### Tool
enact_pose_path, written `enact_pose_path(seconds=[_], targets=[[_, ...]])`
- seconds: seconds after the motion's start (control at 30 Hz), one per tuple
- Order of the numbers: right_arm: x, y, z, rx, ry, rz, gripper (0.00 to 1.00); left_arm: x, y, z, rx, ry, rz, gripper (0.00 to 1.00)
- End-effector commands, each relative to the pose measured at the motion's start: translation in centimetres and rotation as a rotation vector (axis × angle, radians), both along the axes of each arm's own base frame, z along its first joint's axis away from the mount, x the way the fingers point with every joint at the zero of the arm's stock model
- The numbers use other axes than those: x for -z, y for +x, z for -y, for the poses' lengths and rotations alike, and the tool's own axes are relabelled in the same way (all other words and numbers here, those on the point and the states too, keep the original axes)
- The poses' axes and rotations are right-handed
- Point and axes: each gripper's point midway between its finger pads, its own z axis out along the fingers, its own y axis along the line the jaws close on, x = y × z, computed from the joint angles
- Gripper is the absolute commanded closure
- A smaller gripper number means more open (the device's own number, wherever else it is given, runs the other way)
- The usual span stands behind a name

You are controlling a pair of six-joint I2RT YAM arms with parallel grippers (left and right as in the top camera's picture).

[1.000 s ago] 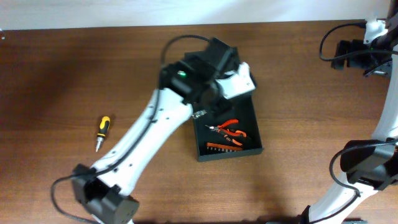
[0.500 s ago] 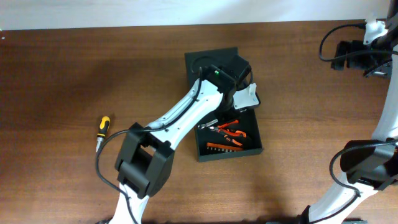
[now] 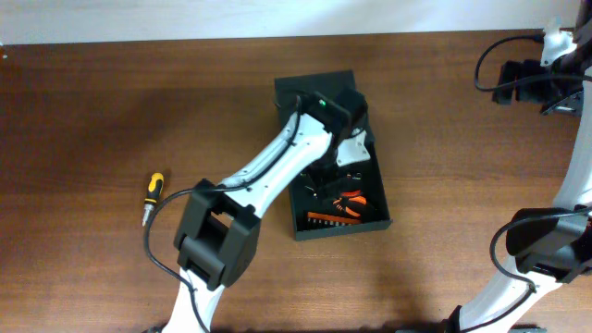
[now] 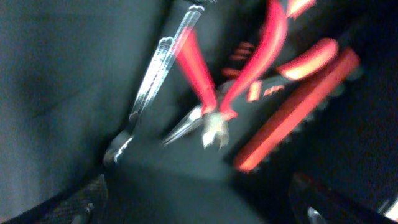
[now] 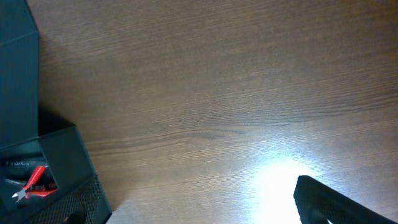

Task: Pack container
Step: 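Carry the wrench with the left gripper into the box and release, then move the left gripper to the yellow-black screwdriver and grasp its handle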

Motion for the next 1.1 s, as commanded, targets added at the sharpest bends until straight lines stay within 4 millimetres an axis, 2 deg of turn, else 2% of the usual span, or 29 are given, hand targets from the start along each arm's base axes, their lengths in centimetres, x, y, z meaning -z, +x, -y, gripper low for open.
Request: enact_pose_path(seconds=[0.0, 0.07, 0.1, 0.17, 0.2, 0.3, 0.4, 0.43, 0.5, 0.53, 0.63, 0.83, 0.87, 1.03, 1.07], targets=[[0.2, 0.0, 0.0, 0.009, 0.010, -0.004, 0.01, -9.5, 4.5, -3.6, -0.231, -0.071, 0.235, 0.01], [0.2, 0.0, 0.0, 0.009, 0.010, -0.004, 0.01, -14.1, 5.8, -7.4, -0.357, -0.072, 0.355, 0.01], [0.2, 0.0, 0.0, 0.009, 0.010, -0.004, 0.01, -16.7, 6.1, -10.6, -0.454, -0.065, 0.419, 0.01], [0.2, 0.0, 0.0, 0.009, 0.010, -0.004, 0.01, -19.0, 5.6, -14.7, -0.582, -0.061, 0.457, 0.01], [0.2, 0.0, 0.0, 0.009, 0.010, -0.004, 0.01, -20.1, 4.9, -17.5, -0.668, -0.057, 0.460, 0.01], [0.2, 0.0, 0.0, 0.009, 0.010, -0.004, 0.01, -21.5, 2.5, -24.4, -0.882, -0.017, 0.439, 0.01], [0.2, 0.0, 0.0, 0.009, 0.010, -0.004, 0.01, -21.5, 0.5, -30.5, -1.049, 0.028, 0.414, 0.01], [0.2, 0.0, 0.0, 0.009, 0.010, -0.004, 0.01, -21.3, 0.2, -31.4, -1.078, 0.033, 0.408, 0.01], [0.2, 0.0, 0.0, 0.009, 0.010, -0.003, 0.01, -20.4, -0.5, -33.1, -1.128, 0.041, 0.389, 0.01], [0.2, 0.0, 0.0, 0.009, 0.010, -0.004, 0.01, -19.2, -1.0, -34.3, -1.160, 0.057, 0.373, 0.01], [0.2, 0.0, 0.0, 0.009, 0.009, -0.003, 0.01, -16.1, -1.9, -35.8, -1.199, 0.081, 0.347, 0.01], [0.2, 0.0, 0.0, 0.009, 0.009, -0.002, 0.01, -7.2, -2.4, -34.7, -1.084, -0.015, 0.232, 0.01], [0.2, 0.0, 0.0, 0.009, 0.009, -0.002, 0.01, -4.8, -2.7, -34.8, -1.083, -0.009, 0.218, 0.01], [0.2, 0.0, 0.0, 0.009, 0.009, -0.003, 0.01, -0.1, -3.5, -35.5, -1.063, 0.000, 0.211, 0.01], [0.2, 0.0, 0.0, 0.009, 0.009, -0.003, 0.01, 0.2, -3.5, -35.6, -1.056, -0.003, 0.216, 0.01]])
